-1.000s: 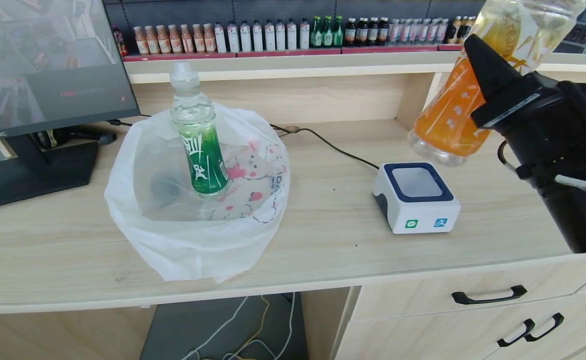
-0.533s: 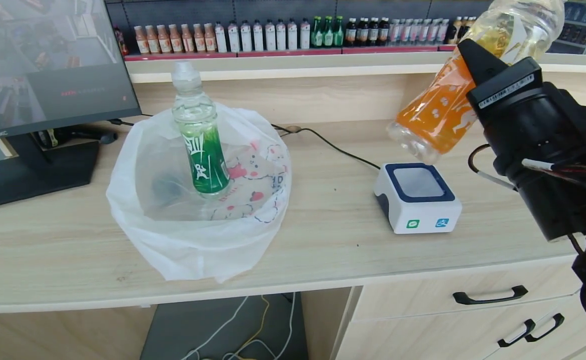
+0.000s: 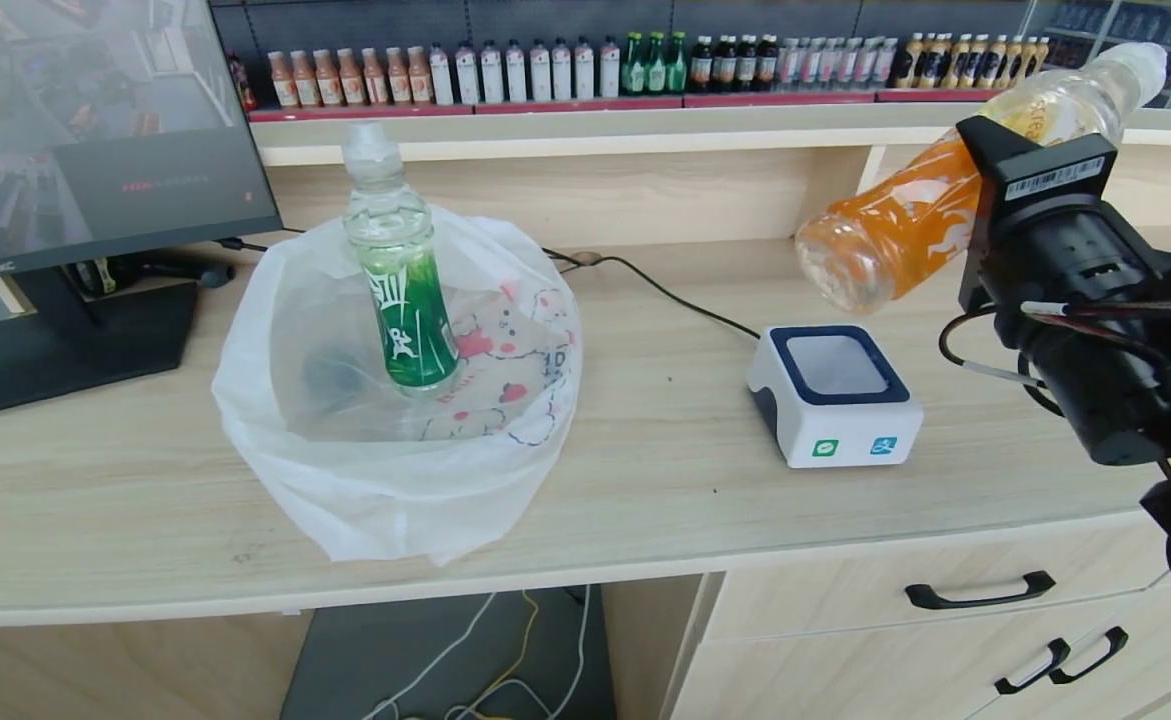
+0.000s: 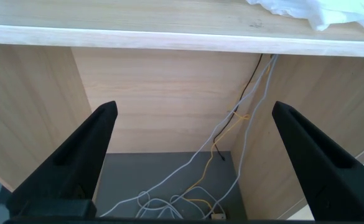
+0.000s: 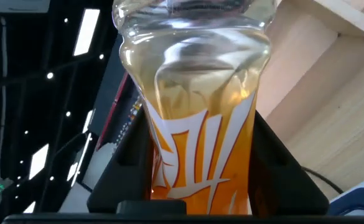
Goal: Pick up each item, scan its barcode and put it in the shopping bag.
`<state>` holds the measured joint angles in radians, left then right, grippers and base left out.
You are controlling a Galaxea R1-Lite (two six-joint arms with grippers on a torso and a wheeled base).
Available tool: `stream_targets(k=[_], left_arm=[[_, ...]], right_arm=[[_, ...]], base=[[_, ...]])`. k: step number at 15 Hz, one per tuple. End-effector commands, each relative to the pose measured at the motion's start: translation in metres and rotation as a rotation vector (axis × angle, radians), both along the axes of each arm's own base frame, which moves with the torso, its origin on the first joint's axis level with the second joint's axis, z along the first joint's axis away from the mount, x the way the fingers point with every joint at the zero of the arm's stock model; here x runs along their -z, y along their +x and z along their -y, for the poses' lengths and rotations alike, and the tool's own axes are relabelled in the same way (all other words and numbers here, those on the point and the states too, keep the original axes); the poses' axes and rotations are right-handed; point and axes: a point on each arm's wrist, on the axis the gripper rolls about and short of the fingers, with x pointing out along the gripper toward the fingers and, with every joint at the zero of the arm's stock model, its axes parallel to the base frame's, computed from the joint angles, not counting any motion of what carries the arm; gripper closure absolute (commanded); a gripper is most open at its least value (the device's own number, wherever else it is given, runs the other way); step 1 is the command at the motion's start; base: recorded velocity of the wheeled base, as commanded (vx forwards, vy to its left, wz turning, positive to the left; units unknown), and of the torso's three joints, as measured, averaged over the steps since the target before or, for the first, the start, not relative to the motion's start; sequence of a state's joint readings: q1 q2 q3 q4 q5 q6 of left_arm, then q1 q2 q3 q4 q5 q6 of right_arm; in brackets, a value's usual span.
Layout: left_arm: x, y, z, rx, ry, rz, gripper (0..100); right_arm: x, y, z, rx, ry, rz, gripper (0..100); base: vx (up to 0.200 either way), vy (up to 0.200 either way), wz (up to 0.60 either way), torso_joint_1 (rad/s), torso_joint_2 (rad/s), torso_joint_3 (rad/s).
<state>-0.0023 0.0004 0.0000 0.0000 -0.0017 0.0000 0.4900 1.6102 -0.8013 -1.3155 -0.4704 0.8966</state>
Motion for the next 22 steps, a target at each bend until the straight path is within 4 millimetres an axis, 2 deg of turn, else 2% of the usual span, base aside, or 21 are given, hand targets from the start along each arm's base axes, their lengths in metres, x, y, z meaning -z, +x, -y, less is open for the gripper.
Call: stream_targets(k=[1, 4, 10, 22], left_arm=[[0.000, 0.000, 0.000, -0.001, 0.000, 0.000, 0], [0.000, 0.000, 0.000, -0.001, 0.000, 0.000, 0], [0.000, 0.000, 0.000, -0.001, 0.000, 0.000, 0], [0.000, 0.000, 0.000, -0.001, 0.000, 0.000, 0]], right_arm=[[0.005, 0.003, 0.002, -0.010, 0.037, -0.016, 100], [0.014, 0.015, 0.007, -0.005, 0.090, -0.040, 100], [0.051, 0.022, 0.005, -0.002, 0.152, -0.160, 100], [0.061, 0.032, 0.006, 0.006, 0.221, -0.182, 100]], base=[[0.000, 0.000, 0.00, 0.000, 0.00, 0.000], [0.000, 0.000, 0.00, 0.000, 0.00, 0.000], [0.000, 0.000, 0.00, 0.000, 0.00, 0.000], [0.000, 0.000, 0.00, 0.000, 0.00, 0.000]])
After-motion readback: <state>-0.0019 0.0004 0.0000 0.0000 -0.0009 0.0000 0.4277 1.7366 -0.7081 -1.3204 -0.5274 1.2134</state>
